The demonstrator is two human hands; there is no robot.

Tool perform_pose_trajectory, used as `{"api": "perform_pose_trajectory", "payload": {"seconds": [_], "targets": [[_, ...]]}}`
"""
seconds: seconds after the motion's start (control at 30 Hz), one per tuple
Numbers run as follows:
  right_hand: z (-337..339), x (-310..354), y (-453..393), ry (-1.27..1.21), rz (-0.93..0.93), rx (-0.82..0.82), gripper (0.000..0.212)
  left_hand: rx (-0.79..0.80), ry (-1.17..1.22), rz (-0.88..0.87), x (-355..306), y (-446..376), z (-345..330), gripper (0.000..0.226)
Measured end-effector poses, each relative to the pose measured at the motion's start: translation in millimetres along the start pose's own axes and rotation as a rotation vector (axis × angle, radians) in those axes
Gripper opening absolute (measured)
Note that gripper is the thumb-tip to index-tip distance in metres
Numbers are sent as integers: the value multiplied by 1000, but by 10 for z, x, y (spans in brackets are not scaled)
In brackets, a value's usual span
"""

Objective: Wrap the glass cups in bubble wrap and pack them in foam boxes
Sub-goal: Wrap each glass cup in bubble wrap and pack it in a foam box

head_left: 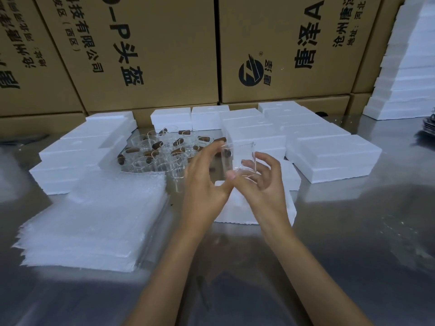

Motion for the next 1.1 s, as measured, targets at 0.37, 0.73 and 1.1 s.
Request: {"api": "perform_pose_trajectory", "payload": {"seconds": [0.37,0.73,1.1], "targets": [[-26,-217,-44,-602,-338,89,32,-30,0,116,130,64,-64,91],[-204,-250,51,-733,-463,331,49,206,416,263,80,56,-279,59],[88,-272,-110,-75,-181,58,52,45,-17,-65,-110,22,-110,54]]}}
Point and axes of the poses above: each hand's wrist, its own y-axis away from the middle knuckle, its own z-axis out of the back of the hand, x = y × z, the point moved 10 cm from there along -y, towards the middle knuckle, and after that the axes turned 7 degrees about y, right-handed, at the moved point
